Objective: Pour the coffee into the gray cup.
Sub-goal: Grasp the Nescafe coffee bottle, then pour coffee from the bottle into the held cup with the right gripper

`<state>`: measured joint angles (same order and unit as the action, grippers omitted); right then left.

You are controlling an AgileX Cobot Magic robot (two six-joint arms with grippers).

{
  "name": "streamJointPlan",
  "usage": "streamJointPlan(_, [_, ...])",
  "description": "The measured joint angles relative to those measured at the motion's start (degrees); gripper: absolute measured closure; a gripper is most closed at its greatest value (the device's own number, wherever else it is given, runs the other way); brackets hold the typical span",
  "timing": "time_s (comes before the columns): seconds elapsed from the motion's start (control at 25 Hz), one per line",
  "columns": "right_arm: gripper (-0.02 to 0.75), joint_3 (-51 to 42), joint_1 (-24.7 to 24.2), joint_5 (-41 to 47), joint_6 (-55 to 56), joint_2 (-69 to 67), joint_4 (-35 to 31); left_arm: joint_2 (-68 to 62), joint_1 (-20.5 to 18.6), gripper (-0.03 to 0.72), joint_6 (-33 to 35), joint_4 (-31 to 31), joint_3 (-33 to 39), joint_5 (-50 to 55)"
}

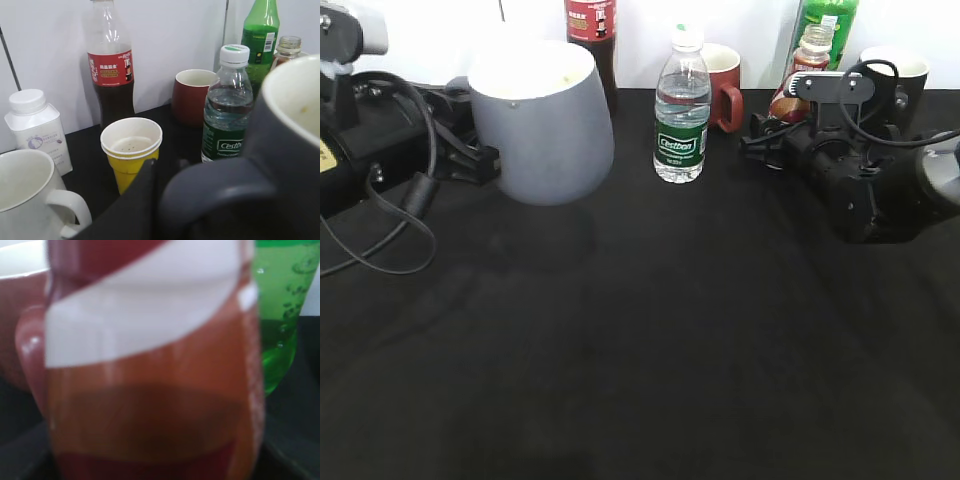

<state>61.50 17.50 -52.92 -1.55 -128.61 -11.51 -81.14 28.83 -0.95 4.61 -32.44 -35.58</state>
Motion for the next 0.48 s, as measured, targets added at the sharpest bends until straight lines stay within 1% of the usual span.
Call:
streamJointPlan(0.16, [0.204, -0.7, 0.0, -1.0, -0.8, 0.3, 0.0, 0.0, 0.0, 0.620, 0.0, 0.0, 0.0, 0.0])
streamJointPlan(0.28, [0.206, -5.5, 0.0, -0.8, -3.9, 8.0, 0.2, 0.0, 0.0, 0.619, 0.0, 0.0, 0.0, 0.0])
streamJointPlan(0.32, [0.206, -7.8, 0.0, -0.9, -4.1, 12.3, 1.0, 0.0, 0.0, 0.619, 0.0, 0.0, 0.0, 0.0])
streamJointPlan(0.4, [0.206, -12.3, 0.0, -0.8, -4.2, 20.2, 5.0, 0.0, 0.0, 0.619, 0.0, 0.0, 0.0, -0.2])
streamJointPlan(0.44, [0.206, -14.1, 0.0, 0.5, -4.3, 23.8, 7.6, 0.0, 0.0, 0.619, 0.0, 0.0, 0.0, -0.3])
streamJointPlan(0.48, [0.206, -15.2, 0.2, 3.6, -4.3, 27.3, 9.5, 0.0, 0.0, 0.619, 0.0, 0.2, 0.0, -0.3])
